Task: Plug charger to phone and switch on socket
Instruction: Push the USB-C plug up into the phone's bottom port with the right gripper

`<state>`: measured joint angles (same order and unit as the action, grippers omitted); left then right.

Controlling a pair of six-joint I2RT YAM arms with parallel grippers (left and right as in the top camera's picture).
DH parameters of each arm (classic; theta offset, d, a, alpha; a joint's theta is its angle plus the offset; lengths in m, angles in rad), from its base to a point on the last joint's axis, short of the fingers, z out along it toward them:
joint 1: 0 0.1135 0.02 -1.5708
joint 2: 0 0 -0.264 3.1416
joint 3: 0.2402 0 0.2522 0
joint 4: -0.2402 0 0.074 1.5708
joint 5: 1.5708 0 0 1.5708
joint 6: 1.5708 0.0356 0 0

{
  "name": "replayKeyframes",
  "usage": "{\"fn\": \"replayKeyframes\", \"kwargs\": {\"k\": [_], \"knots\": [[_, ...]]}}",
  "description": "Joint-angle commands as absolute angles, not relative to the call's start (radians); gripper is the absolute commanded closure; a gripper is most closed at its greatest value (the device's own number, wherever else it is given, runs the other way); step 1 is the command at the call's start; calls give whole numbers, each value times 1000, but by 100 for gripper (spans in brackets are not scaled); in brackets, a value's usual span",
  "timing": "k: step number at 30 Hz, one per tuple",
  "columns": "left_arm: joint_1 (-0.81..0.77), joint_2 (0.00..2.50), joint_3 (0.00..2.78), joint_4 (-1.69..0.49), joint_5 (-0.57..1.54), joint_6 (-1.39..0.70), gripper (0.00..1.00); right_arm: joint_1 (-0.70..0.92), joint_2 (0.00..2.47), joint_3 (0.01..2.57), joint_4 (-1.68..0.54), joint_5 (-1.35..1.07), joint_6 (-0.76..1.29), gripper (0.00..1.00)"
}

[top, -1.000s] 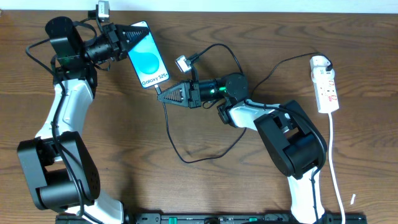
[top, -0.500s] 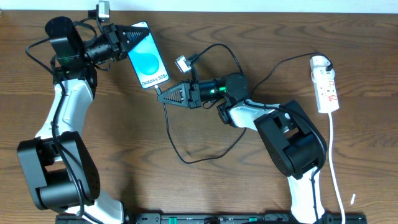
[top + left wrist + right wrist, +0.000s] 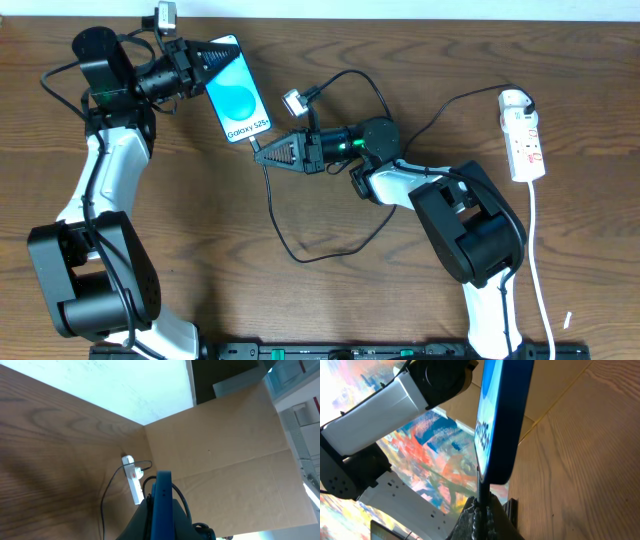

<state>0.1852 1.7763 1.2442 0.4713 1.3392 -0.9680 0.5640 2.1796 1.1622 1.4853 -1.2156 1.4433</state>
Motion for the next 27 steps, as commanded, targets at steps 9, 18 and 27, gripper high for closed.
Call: {"fn": "replayKeyframes", "kwargs": {"k": [9,18,27], "knots": [[189,1747,1264,476,1376,-962,93,553,2185,1177,1488,-1163,1443,99],[188,1747,1264,476,1377,-962,93,569,2185,1177,1488,-1127,1443,99],[188,1747,1264,476,1380,-962,93,570,2185,1177,1488,-1083,1443,99]]}}
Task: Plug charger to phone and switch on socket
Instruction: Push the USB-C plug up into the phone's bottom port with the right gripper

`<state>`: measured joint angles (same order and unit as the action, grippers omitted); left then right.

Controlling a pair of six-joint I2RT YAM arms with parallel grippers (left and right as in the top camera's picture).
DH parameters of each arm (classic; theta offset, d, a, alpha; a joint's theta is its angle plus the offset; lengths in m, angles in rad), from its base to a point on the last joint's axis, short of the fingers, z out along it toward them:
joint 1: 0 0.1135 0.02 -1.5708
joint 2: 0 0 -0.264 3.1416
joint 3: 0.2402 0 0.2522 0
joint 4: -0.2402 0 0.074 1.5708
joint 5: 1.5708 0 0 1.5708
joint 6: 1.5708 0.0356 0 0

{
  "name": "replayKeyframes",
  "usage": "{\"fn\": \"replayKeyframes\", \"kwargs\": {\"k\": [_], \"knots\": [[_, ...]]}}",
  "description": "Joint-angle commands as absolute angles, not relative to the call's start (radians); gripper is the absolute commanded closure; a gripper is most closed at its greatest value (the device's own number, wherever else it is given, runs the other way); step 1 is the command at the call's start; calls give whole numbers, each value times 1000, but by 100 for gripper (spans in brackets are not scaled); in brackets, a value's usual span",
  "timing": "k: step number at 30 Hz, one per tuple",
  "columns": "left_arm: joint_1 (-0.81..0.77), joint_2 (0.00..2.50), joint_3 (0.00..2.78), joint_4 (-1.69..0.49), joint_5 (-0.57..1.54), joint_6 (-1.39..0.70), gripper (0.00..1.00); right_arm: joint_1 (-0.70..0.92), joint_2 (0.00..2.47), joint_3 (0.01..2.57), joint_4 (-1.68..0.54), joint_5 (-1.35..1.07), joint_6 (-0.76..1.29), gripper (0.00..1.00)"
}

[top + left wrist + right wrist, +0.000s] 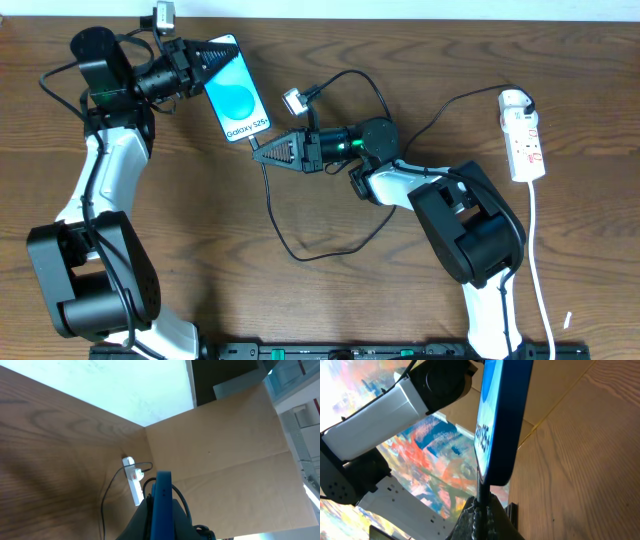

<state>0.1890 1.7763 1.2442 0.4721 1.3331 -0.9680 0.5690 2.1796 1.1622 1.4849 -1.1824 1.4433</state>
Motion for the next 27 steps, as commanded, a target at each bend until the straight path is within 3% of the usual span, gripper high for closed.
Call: {"fn": "replayKeyframes", "kwargs": {"k": [1,27], "knots": [[188,1747,1264,476,1380,-962,93,569,2185,1177,1488,-1080,1443,99],[162,1747,1264,476,1433,-913,93,570,2185,1177,1473,-1007,1462,99]]}}
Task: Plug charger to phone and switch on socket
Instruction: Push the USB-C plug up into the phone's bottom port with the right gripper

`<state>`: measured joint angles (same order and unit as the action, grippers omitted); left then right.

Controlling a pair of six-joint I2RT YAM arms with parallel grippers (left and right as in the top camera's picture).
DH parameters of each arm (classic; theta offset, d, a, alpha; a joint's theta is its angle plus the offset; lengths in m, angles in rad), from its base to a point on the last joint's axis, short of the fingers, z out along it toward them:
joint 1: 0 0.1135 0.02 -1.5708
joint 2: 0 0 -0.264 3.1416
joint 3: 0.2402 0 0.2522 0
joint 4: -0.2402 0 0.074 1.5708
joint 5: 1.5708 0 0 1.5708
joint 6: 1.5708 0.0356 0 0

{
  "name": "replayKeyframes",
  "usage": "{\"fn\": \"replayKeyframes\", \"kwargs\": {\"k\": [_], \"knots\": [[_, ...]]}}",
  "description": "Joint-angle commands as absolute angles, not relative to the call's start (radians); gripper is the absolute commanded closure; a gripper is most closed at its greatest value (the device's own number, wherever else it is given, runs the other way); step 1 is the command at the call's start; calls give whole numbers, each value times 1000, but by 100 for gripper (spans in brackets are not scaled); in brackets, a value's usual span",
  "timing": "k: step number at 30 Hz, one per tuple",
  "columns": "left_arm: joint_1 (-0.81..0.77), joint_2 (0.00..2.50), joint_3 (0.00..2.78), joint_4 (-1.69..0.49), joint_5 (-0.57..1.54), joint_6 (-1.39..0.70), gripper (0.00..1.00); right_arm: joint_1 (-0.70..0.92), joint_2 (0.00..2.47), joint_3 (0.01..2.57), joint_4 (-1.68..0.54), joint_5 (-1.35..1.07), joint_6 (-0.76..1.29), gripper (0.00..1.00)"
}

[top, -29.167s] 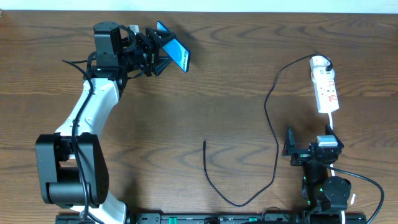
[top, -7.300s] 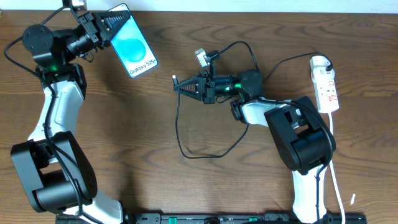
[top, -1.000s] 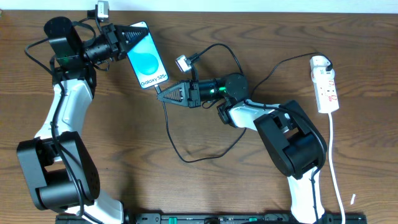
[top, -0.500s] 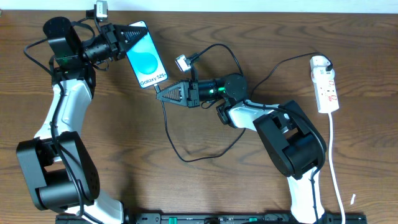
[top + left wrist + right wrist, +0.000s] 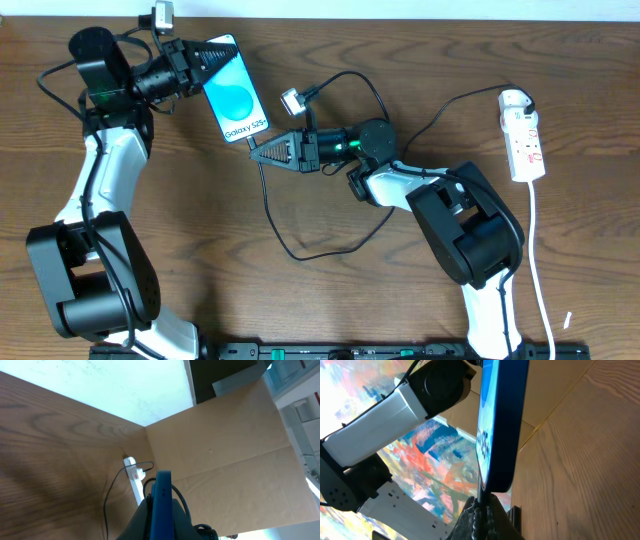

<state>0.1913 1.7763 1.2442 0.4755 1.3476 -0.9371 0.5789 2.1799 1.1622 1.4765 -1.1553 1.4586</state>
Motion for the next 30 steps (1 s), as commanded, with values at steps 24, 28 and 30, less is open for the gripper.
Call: {"fn": "replayKeyframes", "kwargs": {"k": [24,28,30], "knots": [[160,1747,1263,476,1456,-908,93,562,2185,1177,1470,-1002,1451,99],[160,1747,1263,476,1455,-891,93,562,2185,1177,1430,-1015,1450,99],[160,1747,1263,476,1455,-891,93,562,2185,1177,1411,-1026,1448,94]]}}
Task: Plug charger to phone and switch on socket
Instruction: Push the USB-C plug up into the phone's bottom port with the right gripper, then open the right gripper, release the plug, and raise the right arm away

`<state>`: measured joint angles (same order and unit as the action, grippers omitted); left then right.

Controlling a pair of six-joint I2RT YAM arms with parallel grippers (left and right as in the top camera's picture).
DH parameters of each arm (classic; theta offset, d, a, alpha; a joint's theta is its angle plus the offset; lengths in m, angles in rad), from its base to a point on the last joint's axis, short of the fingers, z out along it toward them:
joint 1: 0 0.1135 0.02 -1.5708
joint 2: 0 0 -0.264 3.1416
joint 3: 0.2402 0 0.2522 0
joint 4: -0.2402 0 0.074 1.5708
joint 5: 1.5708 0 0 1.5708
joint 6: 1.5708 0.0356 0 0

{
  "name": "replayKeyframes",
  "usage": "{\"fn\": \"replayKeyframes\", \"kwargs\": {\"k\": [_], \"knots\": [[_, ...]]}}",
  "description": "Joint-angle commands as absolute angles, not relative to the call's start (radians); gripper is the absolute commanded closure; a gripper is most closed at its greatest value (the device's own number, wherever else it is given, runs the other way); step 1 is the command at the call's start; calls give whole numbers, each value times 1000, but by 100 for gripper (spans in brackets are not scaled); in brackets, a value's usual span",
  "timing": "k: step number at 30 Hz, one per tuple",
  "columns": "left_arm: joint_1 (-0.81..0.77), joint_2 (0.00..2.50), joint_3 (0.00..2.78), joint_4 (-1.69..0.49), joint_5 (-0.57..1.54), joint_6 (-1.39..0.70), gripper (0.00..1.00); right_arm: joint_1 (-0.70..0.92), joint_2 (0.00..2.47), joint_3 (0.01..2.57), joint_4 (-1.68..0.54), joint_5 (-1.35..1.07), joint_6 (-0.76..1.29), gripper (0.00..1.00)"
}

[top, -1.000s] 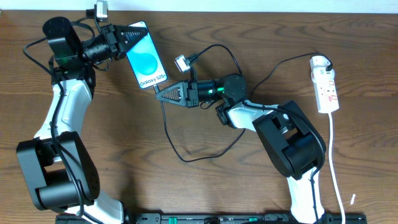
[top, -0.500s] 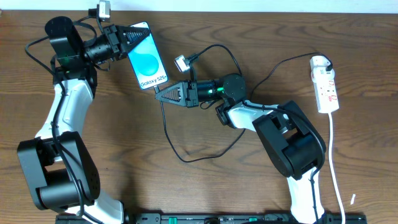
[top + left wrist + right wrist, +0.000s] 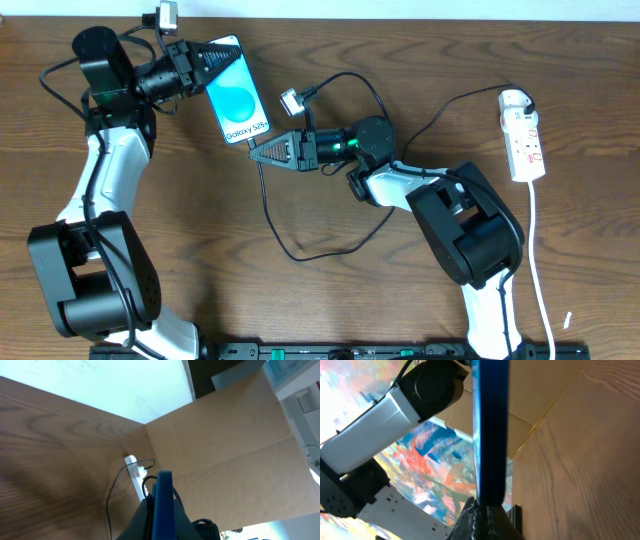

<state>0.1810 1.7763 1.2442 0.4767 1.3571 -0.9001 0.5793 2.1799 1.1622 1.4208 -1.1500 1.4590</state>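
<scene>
A phone (image 3: 237,92) with a blue screen is held tilted over the table's back left, my left gripper (image 3: 212,55) shut on its upper end. In the left wrist view the phone (image 3: 163,495) shows edge-on between the fingers. My right gripper (image 3: 256,153) is shut on the charger plug, its tips right at the phone's lower edge. In the right wrist view the phone (image 3: 490,435) stands edge-on directly above my right gripper (image 3: 482,510); the plug itself is hidden. The black cable (image 3: 270,215) loops away from the gripper. The white socket strip (image 3: 524,135) lies far right.
A loose silver USB connector (image 3: 292,101) lies behind the right gripper, on a cable running toward the strip. A white lead (image 3: 540,270) runs from the strip to the front edge. The left arm (image 3: 395,410) fills the upper left of the right wrist view.
In the right wrist view the phone has turned from showing part of its screen to fully edge-on, in line with the fingers. Overhead, both grippers sit almost where they were.
At every earlier moment my left gripper held the phone up and my right gripper held the plug just under its lower edge. Only small shifts showed between them. Now the phone's edge lines up straight over the right fingers.
</scene>
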Motion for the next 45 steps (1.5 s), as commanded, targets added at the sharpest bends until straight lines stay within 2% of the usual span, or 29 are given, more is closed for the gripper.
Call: {"fn": "replayKeyframes", "kwargs": {"k": [1,4,8,13,14,15,16,20,26,31,38,45], "knots": [[160,1747,1263,476,1455,-891,93,562,2185,1177,1414,-1041,1430,85],[160,1747,1263,476,1455,-891,93,562,2185,1177,1421,-1055,1423,70],[161,1747,1263,476,1455,-890,93,562,2185,1177,1421,-1061,1420,57],[165,1747,1263,476,1455,-886,93,562,2185,1177,1435,-1077,1415,34],[168,1747,1263,476,1455,-886,92,561,2185,1177,1452,-1085,1412,27],[174,1747,1263,476,1455,-886,93,561,2185,1177,1473,-1097,1408,12],[179,1747,1263,476,1455,-886,92,559,2185,1177,1490,-1106,1405,1],[215,1747,1263,476,1455,-887,93,547,2185,1177,1556,-1144,1406,1],[279,1747,1263,475,1468,-903,93,508,2185,1177,1518,-1171,1405,1],[310,1747,1263,475,1497,-902,93,479,2185,1177,1364,-1185,1375,1],[316,1747,1263,475,1496,-902,92,470,2185,1177,1050,-1124,1230,1],[316,1747,1263,475,1496,-902,93,470,2184,1177,870,-1056,1108,1]]}}
